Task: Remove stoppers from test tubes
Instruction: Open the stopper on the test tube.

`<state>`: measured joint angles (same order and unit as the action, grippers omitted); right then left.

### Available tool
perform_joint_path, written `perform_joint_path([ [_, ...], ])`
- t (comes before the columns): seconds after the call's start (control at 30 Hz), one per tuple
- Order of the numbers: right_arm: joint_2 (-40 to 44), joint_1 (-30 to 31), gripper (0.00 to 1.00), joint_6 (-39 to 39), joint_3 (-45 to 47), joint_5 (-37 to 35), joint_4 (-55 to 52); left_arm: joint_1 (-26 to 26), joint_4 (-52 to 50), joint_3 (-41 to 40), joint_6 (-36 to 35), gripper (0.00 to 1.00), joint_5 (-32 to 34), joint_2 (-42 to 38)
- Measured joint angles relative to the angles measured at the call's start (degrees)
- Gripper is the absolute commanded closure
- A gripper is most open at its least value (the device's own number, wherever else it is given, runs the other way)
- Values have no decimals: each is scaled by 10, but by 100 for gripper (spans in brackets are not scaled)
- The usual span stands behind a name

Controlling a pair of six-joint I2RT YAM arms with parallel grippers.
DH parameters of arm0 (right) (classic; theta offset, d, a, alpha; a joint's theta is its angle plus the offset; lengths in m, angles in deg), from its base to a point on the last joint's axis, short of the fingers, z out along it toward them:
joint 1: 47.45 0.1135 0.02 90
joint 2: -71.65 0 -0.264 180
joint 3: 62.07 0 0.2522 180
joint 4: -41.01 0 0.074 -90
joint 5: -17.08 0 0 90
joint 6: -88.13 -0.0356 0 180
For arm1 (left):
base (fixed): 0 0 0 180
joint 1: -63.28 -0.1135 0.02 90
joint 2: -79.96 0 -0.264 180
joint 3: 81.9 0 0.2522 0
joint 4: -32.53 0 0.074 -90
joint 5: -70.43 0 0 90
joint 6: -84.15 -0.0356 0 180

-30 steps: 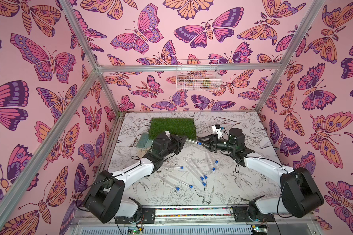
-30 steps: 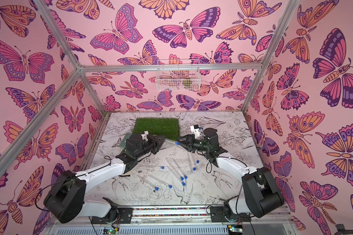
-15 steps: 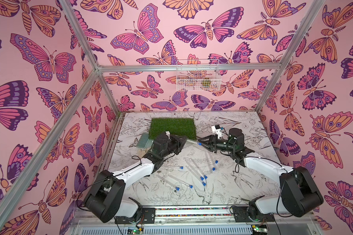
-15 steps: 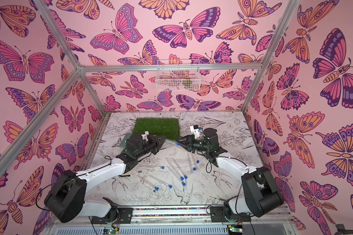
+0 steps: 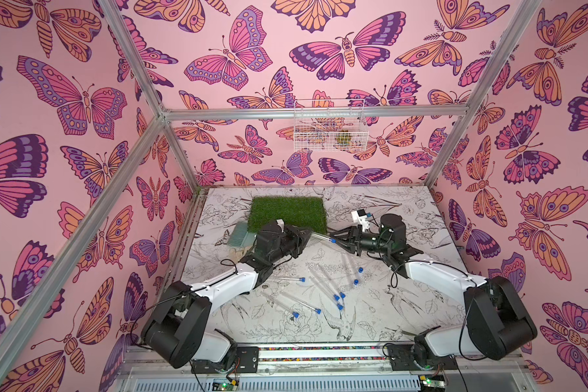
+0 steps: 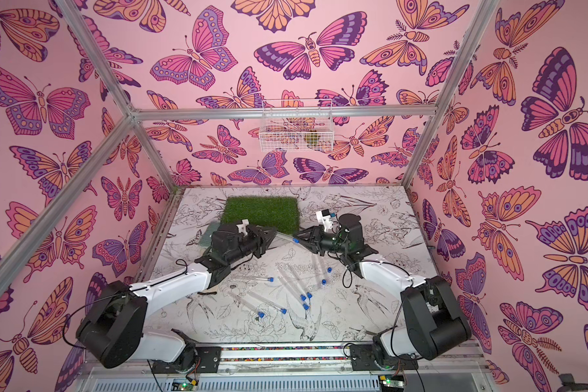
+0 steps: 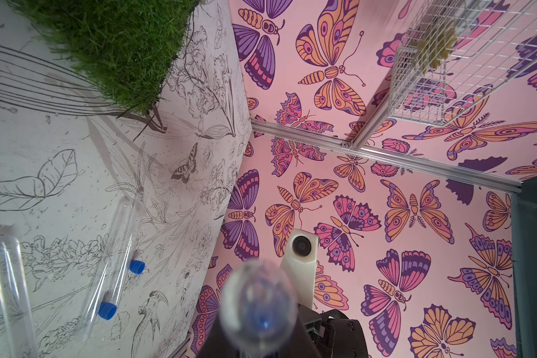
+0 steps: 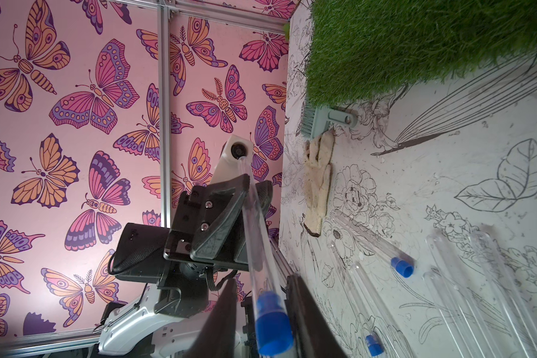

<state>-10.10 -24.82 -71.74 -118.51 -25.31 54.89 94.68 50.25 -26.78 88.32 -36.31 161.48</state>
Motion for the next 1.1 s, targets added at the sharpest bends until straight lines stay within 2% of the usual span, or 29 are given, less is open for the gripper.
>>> perform_joint_path([
  [1.1, 0, 0, 72, -4, 10, 11, 0, 0, 11, 0, 0, 98, 0, 11],
])
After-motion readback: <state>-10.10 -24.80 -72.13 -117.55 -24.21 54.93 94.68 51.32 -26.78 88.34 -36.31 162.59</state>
